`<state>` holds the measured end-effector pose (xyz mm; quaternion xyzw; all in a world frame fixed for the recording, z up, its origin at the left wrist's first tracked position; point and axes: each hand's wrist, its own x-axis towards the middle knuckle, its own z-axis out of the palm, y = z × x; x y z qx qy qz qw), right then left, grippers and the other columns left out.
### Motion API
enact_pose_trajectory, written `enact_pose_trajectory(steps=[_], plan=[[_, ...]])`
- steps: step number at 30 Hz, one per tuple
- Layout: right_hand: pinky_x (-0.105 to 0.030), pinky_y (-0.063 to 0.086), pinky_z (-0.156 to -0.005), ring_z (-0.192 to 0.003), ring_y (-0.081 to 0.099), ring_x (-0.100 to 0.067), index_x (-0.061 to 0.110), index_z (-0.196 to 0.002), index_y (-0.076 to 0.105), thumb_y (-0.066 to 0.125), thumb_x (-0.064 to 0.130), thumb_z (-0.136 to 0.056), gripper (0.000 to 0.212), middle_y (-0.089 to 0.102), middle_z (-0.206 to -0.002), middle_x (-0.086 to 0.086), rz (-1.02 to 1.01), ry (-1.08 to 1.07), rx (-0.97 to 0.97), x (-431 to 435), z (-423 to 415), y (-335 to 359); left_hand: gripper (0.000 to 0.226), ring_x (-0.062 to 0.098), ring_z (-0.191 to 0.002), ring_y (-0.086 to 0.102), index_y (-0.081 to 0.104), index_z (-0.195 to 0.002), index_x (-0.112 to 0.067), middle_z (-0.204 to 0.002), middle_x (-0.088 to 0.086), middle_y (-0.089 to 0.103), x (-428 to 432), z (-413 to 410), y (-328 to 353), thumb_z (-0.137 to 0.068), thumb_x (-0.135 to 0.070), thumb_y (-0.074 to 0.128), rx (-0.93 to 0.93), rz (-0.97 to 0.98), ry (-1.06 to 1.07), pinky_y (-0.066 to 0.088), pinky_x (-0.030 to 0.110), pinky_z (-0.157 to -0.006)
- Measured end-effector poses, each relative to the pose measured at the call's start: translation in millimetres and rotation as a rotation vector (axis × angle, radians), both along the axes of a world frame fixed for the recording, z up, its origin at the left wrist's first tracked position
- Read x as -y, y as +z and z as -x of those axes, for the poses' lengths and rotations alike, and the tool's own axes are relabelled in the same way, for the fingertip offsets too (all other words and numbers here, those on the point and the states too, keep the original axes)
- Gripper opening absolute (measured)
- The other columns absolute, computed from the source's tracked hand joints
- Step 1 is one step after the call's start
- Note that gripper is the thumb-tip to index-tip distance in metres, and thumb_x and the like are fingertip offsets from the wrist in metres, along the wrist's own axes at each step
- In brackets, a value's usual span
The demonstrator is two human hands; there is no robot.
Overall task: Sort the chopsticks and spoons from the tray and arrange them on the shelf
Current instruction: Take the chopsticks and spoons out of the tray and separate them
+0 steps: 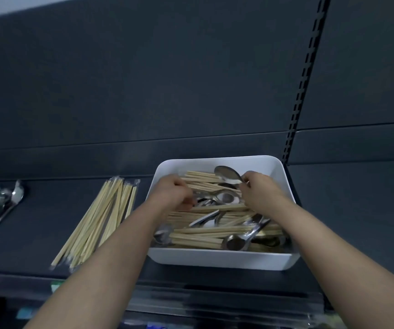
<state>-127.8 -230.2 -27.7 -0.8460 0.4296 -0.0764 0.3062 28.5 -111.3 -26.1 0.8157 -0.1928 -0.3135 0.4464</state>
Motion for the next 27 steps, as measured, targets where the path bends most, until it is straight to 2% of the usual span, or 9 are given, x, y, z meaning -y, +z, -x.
enact_pose_trajectory(steps=[2,4,6,10,14,18,22,25,27], plan=[[-0.029,0.043,-0.065,-0.087,0.061,-0.028,0.012,-0.109,0.059,0.041,0.011,-0.092,0.025,0.067,-0.097,-0.008,-0.015,-0.006,0.012,-2,-8,-6,0.012,0.026,-0.082,0.071,0.065,-0.073,-0.013,-0.079,0.009,0.070,-8,-4,-6,-0.078,-0.005,0.072,0.230,-0.303,-0.286,0.061,0.042,-0.076],[-0.027,0.040,-0.065,-0.094,0.062,-0.027,0.014,-0.115,0.057,0.042,0.006,-0.088,0.032,0.069,-0.100,-0.008,-0.021,0.004,0.000,-5,-13,-9,0.014,0.015,-0.081,0.066,0.069,-0.077,-0.020,-0.083,-0.002,0.071,-13,-4,-8,-0.073,-0.026,0.081,0.425,-0.468,-0.419,0.057,0.033,-0.077],[-0.027,0.041,-0.066,-0.096,0.062,-0.026,0.014,-0.119,0.055,0.042,0.005,-0.087,0.035,0.069,-0.100,-0.008,-0.038,-0.013,0.012,-7,-16,-11,0.019,0.011,-0.082,0.063,0.070,-0.083,-0.025,-0.086,-0.007,0.069,-13,-5,-11,-0.077,-0.041,0.077,0.469,-0.425,-0.409,0.052,0.029,-0.076],[-0.035,0.052,-0.077,-0.097,0.063,-0.028,0.013,-0.123,0.052,0.039,0.004,-0.089,0.037,0.068,-0.106,-0.009,-0.063,-0.086,0.075,-7,-17,-12,0.024,0.012,-0.087,0.063,0.070,-0.088,-0.027,-0.090,-0.009,0.070,0,0,-21,-0.079,-0.050,0.072,0.497,-0.329,-0.389,0.053,0.034,-0.083],[-0.037,0.053,-0.078,-0.095,0.064,-0.029,0.015,-0.120,0.052,0.039,0.006,-0.091,0.033,0.069,-0.101,-0.010,-0.042,-0.093,0.079,-8,-12,-11,0.017,0.016,-0.090,0.063,0.065,-0.079,-0.026,-0.091,-0.004,0.070,13,4,-29,-0.078,-0.037,0.077,0.597,-0.357,-0.412,0.052,0.032,-0.080],[-0.035,0.051,-0.074,-0.092,0.062,-0.029,0.020,-0.112,0.053,0.039,0.011,-0.092,0.026,0.070,-0.098,-0.007,-0.038,-0.134,0.102,-6,-4,-8,0.013,0.025,-0.096,0.063,0.070,-0.090,-0.019,-0.098,0.005,0.070,20,3,-29,-0.087,-0.031,0.066,0.730,-0.442,-0.467,0.052,0.034,-0.083],[-0.034,0.051,-0.072,-0.090,0.063,-0.029,0.022,-0.110,0.052,0.039,0.011,-0.091,0.025,0.069,-0.096,-0.006,-0.064,-0.144,0.115,-4,-2,-3,0.013,0.029,-0.094,0.065,0.069,-0.089,-0.014,-0.095,0.008,0.072,23,-6,-24,-0.091,-0.024,0.060,0.657,-0.360,-0.338,0.052,0.036,-0.084],[-0.032,0.050,-0.072,-0.090,0.064,-0.029,0.022,-0.108,0.052,0.039,0.013,-0.092,0.023,0.069,-0.096,-0.005,-0.087,-0.140,0.106,-6,-5,-1,0.019,0.029,-0.081,0.070,0.064,-0.080,-0.009,-0.081,0.010,0.073,24,-17,-27,-0.092,-0.020,0.054,0.498,-0.234,-0.206,0.057,0.043,-0.077],[-0.039,0.054,-0.078,-0.091,0.065,-0.029,0.020,-0.107,0.052,0.039,0.014,-0.092,0.021,0.069,-0.099,-0.008,-0.120,-0.130,0.116,-9,-9,-1,0.019,0.032,-0.078,0.070,0.064,-0.083,-0.008,-0.079,0.012,0.072,23,-21,-25,-0.091,-0.019,0.051,0.458,-0.192,-0.164,0.058,0.047,-0.073]])
